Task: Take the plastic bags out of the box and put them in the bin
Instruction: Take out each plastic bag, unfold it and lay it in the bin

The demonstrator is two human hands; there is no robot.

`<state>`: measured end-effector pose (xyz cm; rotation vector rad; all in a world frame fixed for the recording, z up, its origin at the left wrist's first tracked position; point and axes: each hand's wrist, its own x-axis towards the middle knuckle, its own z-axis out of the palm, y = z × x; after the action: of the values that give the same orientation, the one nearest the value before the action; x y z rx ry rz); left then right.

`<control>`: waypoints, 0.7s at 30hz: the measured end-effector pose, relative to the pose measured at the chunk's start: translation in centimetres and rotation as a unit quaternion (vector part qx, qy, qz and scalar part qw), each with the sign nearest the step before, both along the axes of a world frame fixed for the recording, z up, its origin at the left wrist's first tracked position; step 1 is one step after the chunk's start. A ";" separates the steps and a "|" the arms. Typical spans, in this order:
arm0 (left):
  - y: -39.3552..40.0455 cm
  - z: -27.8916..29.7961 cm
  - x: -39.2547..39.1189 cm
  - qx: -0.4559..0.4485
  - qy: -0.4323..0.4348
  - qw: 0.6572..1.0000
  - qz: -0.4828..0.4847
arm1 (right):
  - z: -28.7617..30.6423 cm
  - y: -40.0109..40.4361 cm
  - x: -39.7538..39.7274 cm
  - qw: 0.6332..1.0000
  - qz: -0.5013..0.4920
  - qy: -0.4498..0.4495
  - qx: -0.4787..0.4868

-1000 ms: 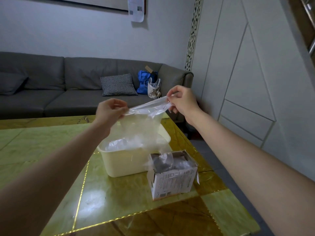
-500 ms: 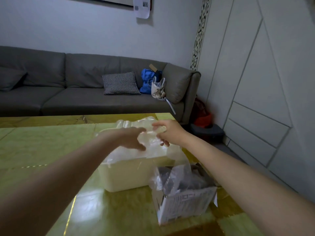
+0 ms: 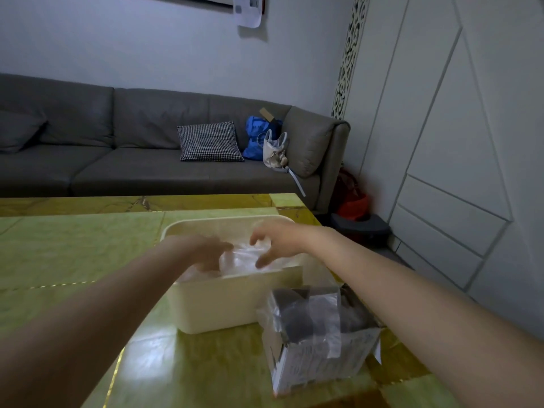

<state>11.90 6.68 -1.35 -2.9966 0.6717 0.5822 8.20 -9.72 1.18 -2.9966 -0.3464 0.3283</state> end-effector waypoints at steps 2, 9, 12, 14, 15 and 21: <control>0.2 -0.1 -0.1 -0.028 0.008 1.000 -0.010 | -1.0 0.2 0.3 0.995 -0.030 0.084 -0.051; 1.6 2.2 -0.7 -0.051 -0.061 0.997 0.007 | 1.3 -0.8 -0.7 0.997 -0.057 0.033 -0.037; 1.7 4.5 -2.6 -0.166 -0.151 0.974 -0.019 | 4.9 -1.7 -3.7 0.994 -0.074 -0.002 0.086; 0.9 5.4 -4.4 -0.235 -0.158 0.958 -0.048 | 6.9 -2.2 -5.9 0.980 -0.089 0.070 0.166; 0.3 5.8 -5.6 -0.258 -0.133 0.955 -0.062 | 7.7 -2.3 -7.3 0.973 -0.093 0.122 0.171; -3.0 6.7 -11.6 -0.287 0.118 0.947 -0.080 | 7.1 -1.8 -11.8 0.983 -0.067 0.169 0.005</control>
<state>0.33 3.65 5.39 -3.3605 1.2913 0.8766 -3.62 -11.54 8.30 -2.8599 -0.1117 0.8029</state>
